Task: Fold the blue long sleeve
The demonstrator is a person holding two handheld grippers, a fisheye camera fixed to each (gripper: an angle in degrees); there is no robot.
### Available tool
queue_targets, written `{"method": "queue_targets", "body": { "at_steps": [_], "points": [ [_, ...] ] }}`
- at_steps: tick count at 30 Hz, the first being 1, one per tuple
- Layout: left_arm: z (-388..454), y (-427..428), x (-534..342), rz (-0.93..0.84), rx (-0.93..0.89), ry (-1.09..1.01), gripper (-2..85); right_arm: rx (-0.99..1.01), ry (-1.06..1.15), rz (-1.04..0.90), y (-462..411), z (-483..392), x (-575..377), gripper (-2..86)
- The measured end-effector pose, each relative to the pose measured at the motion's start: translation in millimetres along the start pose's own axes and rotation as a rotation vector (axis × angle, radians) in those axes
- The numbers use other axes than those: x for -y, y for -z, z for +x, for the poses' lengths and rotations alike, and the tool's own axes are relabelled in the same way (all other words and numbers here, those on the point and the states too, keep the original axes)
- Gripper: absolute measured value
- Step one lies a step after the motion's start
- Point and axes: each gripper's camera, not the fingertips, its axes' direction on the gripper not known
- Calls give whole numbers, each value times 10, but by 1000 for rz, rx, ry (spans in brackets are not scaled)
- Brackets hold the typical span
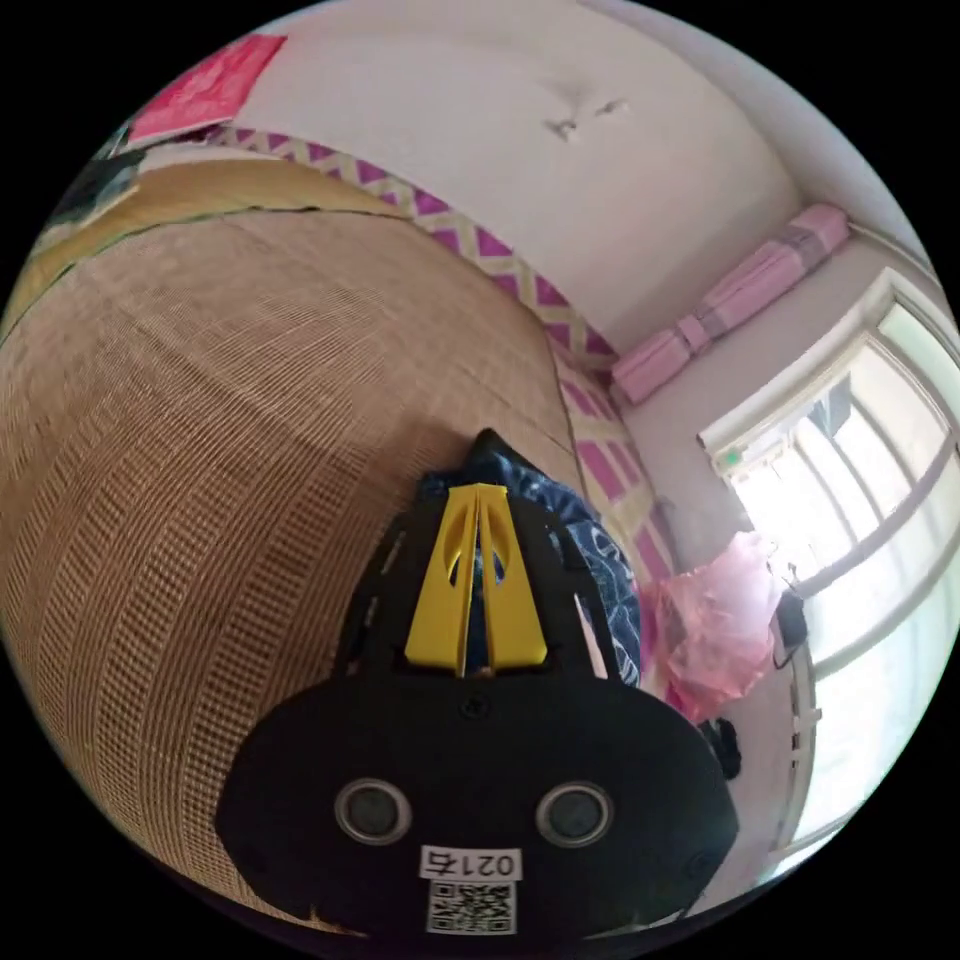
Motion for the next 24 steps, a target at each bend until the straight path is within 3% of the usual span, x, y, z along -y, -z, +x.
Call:
{"method": "queue_targets", "body": {
  "at_steps": [2, 4, 8, 13, 15, 19, 24],
  "points": [
    [1, -18, -3, 2, 0, 0, -9, 31, 100, -250, -397, -310, -8, -10],
    [0, -41, -10, 5, 0, 1, -9, -5, 130, -209, -284, -353, -31, -10],
    [-10, -86, -18, 5, -4, 5, -9, 74, -169, -21, 267, 328, -89, -9],
    [-22, -169, -27, -3, -7, 5, -9, 276, -495, -154, -194, 1250, -248, -7],
    [-24, -180, -43, 4, -3, 8, -9, 438, -460, -267, -518, 1242, -244, -7],
    [-26, -218, -79, 14, 2, 8, -9, 365, -311, -291, -461, 1176, -187, -7],
    [-37, -282, -111, 10, -4, 4, -9, 432, -477, -214, -224, 1651, -601, -7]
  ]
}}
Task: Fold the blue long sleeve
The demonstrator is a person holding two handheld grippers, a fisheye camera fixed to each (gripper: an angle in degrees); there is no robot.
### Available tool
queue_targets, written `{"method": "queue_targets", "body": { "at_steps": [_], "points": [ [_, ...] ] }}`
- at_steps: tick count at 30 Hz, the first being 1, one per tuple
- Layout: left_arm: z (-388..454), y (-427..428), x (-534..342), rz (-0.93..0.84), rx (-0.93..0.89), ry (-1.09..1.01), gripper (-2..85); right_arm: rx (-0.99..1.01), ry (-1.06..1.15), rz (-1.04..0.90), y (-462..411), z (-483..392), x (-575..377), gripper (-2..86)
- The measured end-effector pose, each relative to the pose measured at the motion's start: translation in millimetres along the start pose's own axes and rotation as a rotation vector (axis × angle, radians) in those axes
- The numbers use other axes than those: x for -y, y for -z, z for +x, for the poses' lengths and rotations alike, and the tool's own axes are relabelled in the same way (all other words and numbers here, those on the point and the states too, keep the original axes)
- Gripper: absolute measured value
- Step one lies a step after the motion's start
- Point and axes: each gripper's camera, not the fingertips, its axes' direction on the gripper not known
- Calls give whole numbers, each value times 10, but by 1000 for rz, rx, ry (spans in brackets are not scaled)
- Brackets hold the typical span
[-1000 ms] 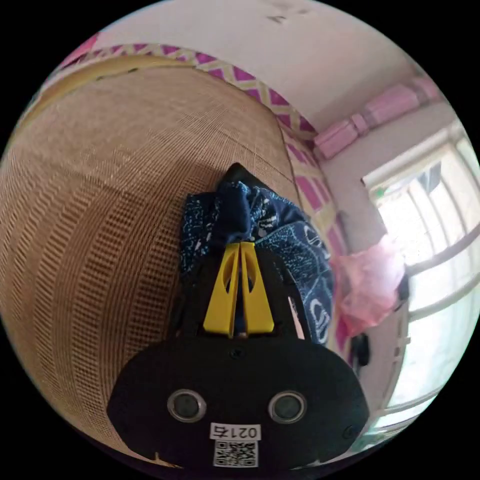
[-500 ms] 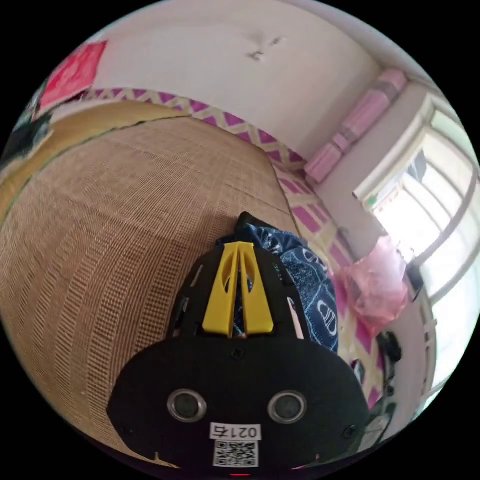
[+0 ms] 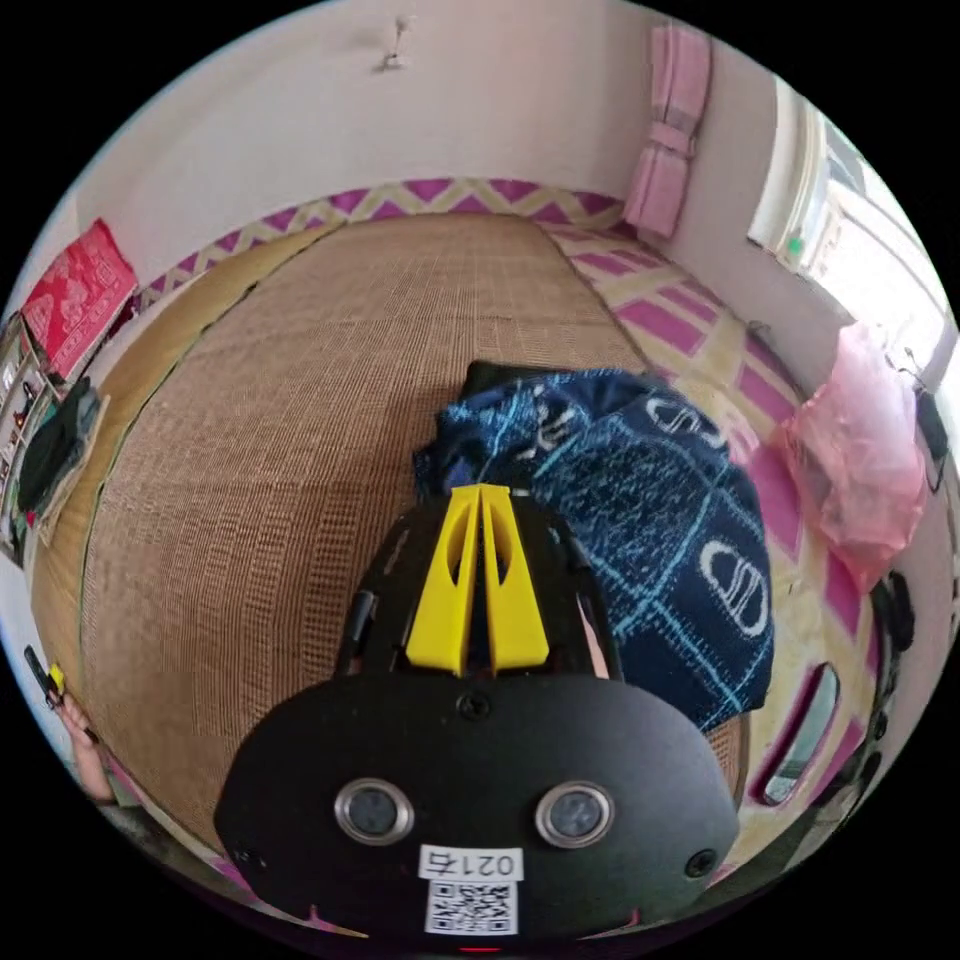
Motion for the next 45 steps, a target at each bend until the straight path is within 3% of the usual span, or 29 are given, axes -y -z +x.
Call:
{"method": "queue_targets", "body": {
  "at_steps": [1, 5, 10, 13, 16, 21, 24, 27, 30, 32, 35, 37, 40, 45],
  "points": [
    [-6, -12, -12, 1, -1, 2, -9, 25, 21, -88, -123, 50, -83, -7],
    [-19, -42, -54, 4, -5, 4, -10, 67, -64, 144, 499, 360, -480, -7],
    [-39, -71, -130, 12, -20, 4, -9, 44, -81, 66, 560, 583, -832, -7],
    [-56, -77, -180, 19, -30, 7, -9, -27, -112, 225, 1079, 675, -1072, -7],
    [-66, -82, -232, 23, -39, 7, -9, 39, -150, -55, 702, 848, -1200, -7],
    [-99, -69, -277, 17, -51, 51, -9, 163, -183, 126, 1358, 847, -1330, -7],
    [262, 81, -184, 16, -102, -49, -8, 265, -2, 185, 1812, 233, -1210, -8],
    [786, 521, -156, 69, 61, -247, -4, 391, 283, 225, 2170, -816, -1061, -9],
    [640, 1037, -144, 104, 217, -281, 34, 591, 545, 227, 2375, -1963, -937, -9],
    [187, 1340, -103, 119, 150, -196, 62, 721, 707, 211, 2440, -2852, -801, -9],
    [-493, 1619, -169, 177, 31, -134, 61, 748, 900, 274, 2503, -3923, -614, -7],
    [-786, 1737, -245, 250, -245, -136, 18, 752, 1007, 343, 2521, -4510, -516, -3],
    [-832, 1763, -371, 273, -223, -130, -5, 748, 1140, 390, 2484, -5452, -317, 36],
    [-961, 1787, -430, 278, -315, -147, -9, 518, 1347, 438, 2334, -6768, -195, 113]
  ]
}}
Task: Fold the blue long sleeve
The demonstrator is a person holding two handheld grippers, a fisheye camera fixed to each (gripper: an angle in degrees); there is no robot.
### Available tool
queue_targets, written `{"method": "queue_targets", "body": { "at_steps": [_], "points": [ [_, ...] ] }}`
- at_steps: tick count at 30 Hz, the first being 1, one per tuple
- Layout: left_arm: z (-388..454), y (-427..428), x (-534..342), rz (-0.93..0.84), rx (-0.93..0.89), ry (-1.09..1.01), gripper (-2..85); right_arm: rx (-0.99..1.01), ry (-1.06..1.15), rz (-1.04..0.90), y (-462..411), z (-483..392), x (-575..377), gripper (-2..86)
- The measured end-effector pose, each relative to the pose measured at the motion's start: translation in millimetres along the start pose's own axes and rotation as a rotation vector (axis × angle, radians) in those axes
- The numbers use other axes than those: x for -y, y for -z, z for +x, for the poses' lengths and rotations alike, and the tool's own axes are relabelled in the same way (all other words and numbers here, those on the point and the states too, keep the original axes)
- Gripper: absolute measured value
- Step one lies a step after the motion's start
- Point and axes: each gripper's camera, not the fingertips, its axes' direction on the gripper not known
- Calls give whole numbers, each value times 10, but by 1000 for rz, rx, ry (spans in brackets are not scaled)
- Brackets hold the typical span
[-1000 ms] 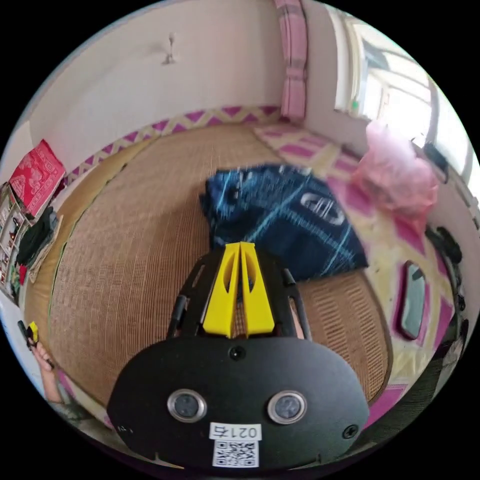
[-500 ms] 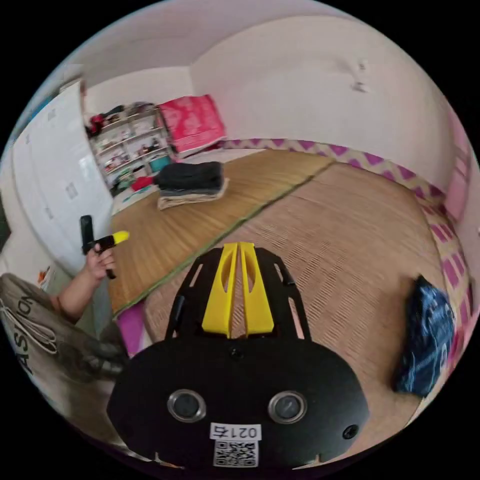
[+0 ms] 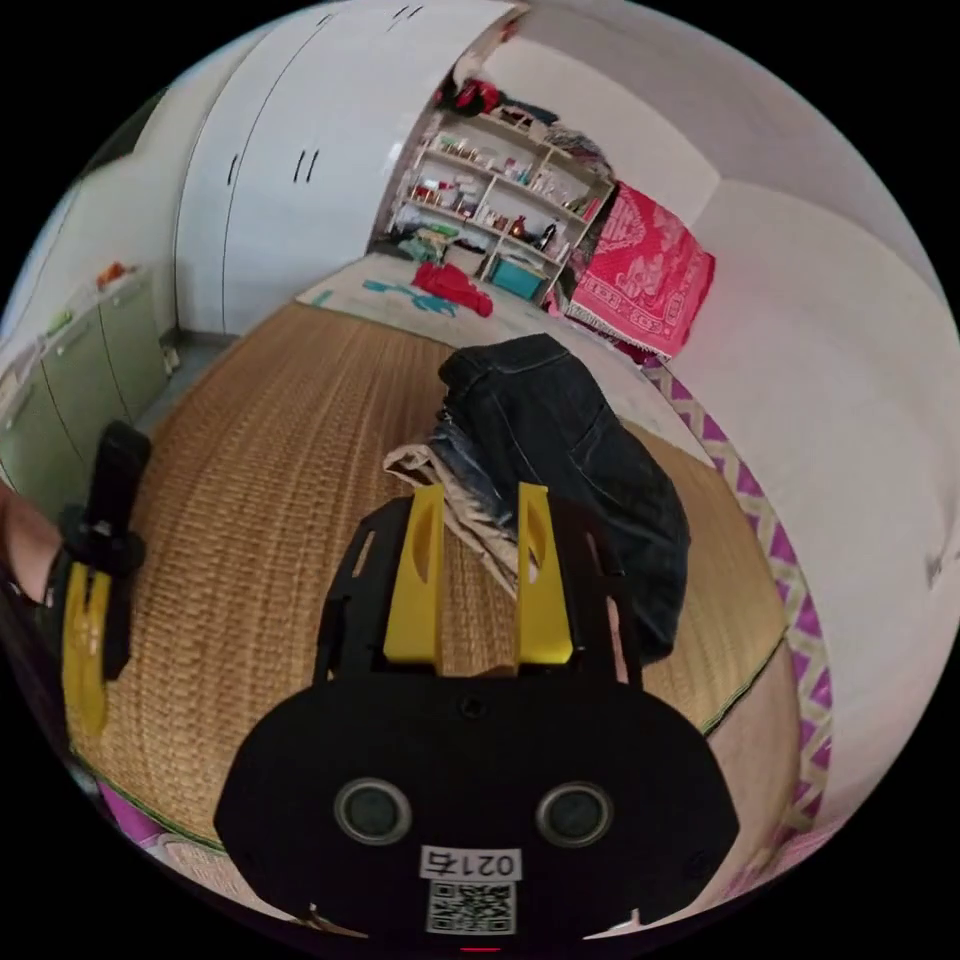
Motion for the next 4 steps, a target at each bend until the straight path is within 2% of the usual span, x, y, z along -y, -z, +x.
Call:
{"method": "queue_targets", "body": {
  "at_steps": [4],
  "points": [
    [-45, 151, -86, 65, -28, -1, -9, -186, 166, -76, -602, -164, 505, 134]
  ]
}}
